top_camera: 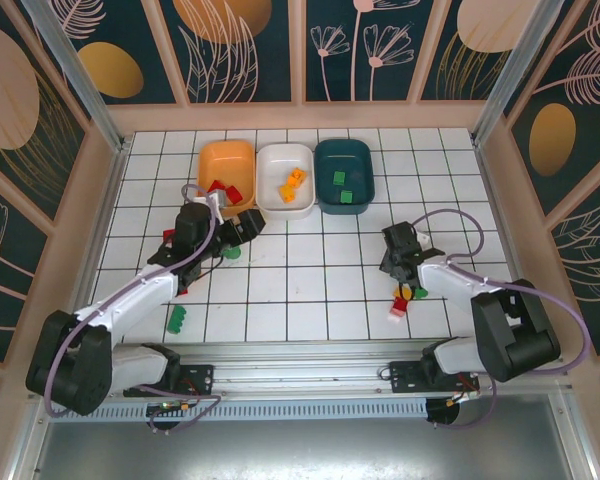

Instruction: Sort the legos into containers by color

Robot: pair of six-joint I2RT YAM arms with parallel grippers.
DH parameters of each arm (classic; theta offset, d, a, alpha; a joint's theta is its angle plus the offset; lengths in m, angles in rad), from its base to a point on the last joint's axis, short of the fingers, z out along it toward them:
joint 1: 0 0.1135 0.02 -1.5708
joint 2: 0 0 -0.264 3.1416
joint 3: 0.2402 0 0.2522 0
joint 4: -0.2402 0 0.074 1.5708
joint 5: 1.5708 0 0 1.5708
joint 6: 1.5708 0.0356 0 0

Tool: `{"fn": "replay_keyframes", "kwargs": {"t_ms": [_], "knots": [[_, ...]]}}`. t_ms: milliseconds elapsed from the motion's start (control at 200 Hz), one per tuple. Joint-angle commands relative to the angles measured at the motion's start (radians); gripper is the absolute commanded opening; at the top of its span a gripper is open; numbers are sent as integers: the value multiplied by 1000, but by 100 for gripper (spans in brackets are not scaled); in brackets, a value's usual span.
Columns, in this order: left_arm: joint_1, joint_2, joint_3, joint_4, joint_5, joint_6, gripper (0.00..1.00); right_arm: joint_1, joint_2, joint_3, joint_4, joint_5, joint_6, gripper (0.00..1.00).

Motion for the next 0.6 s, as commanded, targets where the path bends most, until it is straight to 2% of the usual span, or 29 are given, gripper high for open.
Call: {"fn": "replay_keyframes", "kwargs": {"t_ms": [0, 95, 215, 330, 460, 545, 596], "knots": [[-5, -33, 23, -32, -15, 33, 89, 11, 28, 33, 30, 41, -27, 46], [-5, -44, 24, -41, -21, 36, 89, 22, 20, 46, 45, 36, -43, 39], [-5, -56, 23, -55, -28, 37, 89, 49, -5, 95, 47, 37, -61, 38], [-5, -76, 1, -54, -73, 17, 89, 65, 3, 217, 61, 12, -98, 38], [-5, -131, -43, -80, -198, -38, 89, 71, 120, 382, 119, 2, -168, 38], [-5, -197, -49, -170, -327, -55, 89, 69, 253, 515, 143, -17, -228, 39], [-3, -237, -48, -223, -394, -67, 96, 67, 341, 607, 138, -35, -257, 39]]}}
